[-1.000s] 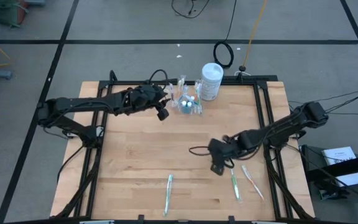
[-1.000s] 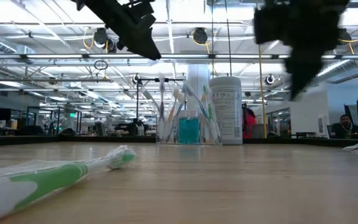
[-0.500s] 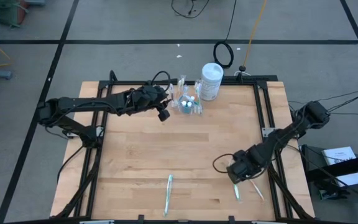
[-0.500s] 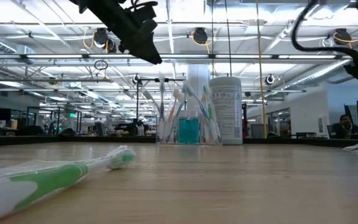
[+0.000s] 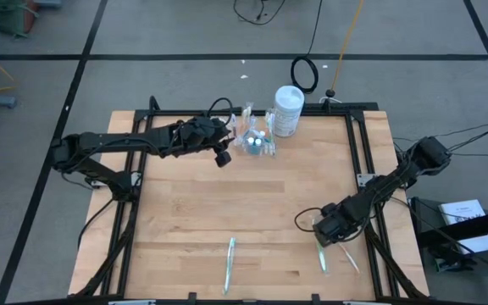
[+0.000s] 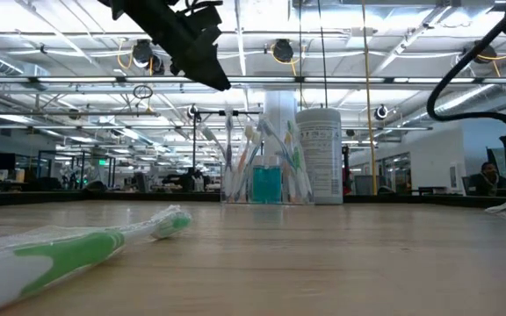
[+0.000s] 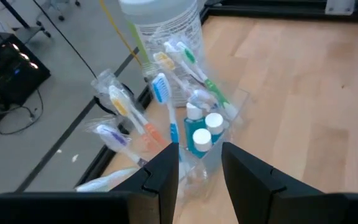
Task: Pick & Place toothbrushing station
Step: Put the orange toothbrush into the transparent organizer
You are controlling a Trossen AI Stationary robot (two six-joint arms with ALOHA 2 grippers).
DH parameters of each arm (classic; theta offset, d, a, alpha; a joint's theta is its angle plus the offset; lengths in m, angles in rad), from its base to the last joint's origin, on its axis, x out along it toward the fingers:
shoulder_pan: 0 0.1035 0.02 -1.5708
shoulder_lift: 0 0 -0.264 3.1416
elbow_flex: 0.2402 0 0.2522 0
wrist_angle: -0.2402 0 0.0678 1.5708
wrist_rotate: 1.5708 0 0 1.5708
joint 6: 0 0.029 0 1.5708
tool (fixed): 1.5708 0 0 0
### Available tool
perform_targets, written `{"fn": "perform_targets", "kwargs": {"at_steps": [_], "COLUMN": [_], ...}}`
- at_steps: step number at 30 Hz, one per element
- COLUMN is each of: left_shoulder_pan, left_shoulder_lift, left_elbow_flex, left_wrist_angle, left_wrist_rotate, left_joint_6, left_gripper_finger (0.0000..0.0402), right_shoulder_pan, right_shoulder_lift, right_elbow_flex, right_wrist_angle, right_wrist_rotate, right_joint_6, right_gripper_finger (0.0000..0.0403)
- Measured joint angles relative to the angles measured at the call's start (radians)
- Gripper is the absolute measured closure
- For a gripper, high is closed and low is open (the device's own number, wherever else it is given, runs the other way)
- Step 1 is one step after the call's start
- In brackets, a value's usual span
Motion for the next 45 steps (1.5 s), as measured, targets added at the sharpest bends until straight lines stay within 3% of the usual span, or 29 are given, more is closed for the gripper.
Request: {"fn": "perform_targets", "kwargs": {"at_steps": [7, 10, 16, 21, 24, 27, 30, 33, 37, 40, 45], "left_shoulder_pan": [0.007, 0.018, 0.037, 0.049, 0.051, 0.051, 0.051, 0.051, 0.051, 0.051, 0.051], "left_shoulder_lift": [-0.042, -0.084, -0.193, -0.234, -0.238, -0.237, -0.237, -0.237, -0.237, -0.237, -0.236], "left_elbow_flex": [0.001, 0.0, 0.0, 0.001, 0.0, 0.0, 0.0, 0.0, 0.0, 0.0, 0.0], "left_wrist_angle": [-0.117, -0.206, -0.233, -0.236, -0.231, -0.234, -0.234, -0.242, -0.233, -0.237, -0.24], "left_wrist_rotate": [-0.164, -0.179, -0.269, -0.271, -0.27, -0.27, -0.269, -0.269, -0.269, -0.27, -0.268], "left_joint_6": [0.074, 0.072, 0.051, 0.006, -0.002, 0.014, 0.094, 0.134, 0.064, 0.062, 0.07], "left_gripper_finger": [0.0273, 0.0273, 0.0273, 0.0273, 0.0273, 0.0273, 0.0273, 0.0273, 0.0273, 0.0273, 0.0273], "right_shoulder_pan": [0.0, 0.0, -0.028, -0.07, -0.113, -0.174, -0.252, -0.35, -0.493, -0.598, -0.733], "right_shoulder_lift": [-0.013, -0.053, -0.22, -0.377, -0.449, -0.481, -0.473, -0.428, -0.318, -0.216, -0.091], "right_elbow_flex": [-0.008, -0.013, -0.011, -0.011, -0.011, -0.011, -0.011, -0.011, -0.009, -0.009, -0.01], "right_wrist_angle": [0.027, 0.033, 0.037, 0.051, 0.125, 0.3, 0.539, 0.829, 1.185, 1.312, 1.325], "right_wrist_rotate": [-0.007, -0.006, 0.049, 0.348, 0.685, 0.978, 1.109, 1.1, 1.011, 0.918, 0.898], "right_joint_6": [-0.06, -0.081, -0.097, -0.253, -0.412, -0.67, -1.023, -1.354, -1.639, -1.698, -1.65], "right_gripper_finger": [0.0346, 0.0389, 0.0386, 0.0396, 0.0391, 0.039, 0.039, 0.0391, 0.0391, 0.0391, 0.0391]}}
